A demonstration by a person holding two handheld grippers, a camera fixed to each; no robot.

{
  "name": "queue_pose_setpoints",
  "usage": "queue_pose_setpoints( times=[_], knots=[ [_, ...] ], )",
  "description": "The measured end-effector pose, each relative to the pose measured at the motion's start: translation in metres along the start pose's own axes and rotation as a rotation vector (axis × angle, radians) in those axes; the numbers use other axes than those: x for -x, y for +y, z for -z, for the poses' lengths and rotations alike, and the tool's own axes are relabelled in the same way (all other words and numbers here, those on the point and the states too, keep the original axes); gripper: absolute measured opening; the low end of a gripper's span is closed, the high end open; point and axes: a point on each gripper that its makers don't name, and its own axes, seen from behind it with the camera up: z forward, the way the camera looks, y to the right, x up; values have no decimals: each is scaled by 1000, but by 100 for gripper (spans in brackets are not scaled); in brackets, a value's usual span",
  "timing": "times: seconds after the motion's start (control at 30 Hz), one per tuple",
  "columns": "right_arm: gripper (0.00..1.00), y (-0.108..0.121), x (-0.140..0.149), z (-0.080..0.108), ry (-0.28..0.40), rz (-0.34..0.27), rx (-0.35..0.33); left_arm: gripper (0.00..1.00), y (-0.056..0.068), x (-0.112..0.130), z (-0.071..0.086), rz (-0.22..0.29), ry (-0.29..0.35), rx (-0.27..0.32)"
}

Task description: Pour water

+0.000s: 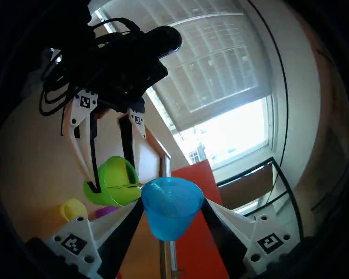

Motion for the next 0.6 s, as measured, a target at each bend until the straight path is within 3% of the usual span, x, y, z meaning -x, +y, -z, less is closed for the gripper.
queue_pose_setpoints(
  times=[0.6],
  knots=[
    [92,3,0,-2,-4,36,8,88,-1,1,0,1,0,0]
  ],
)
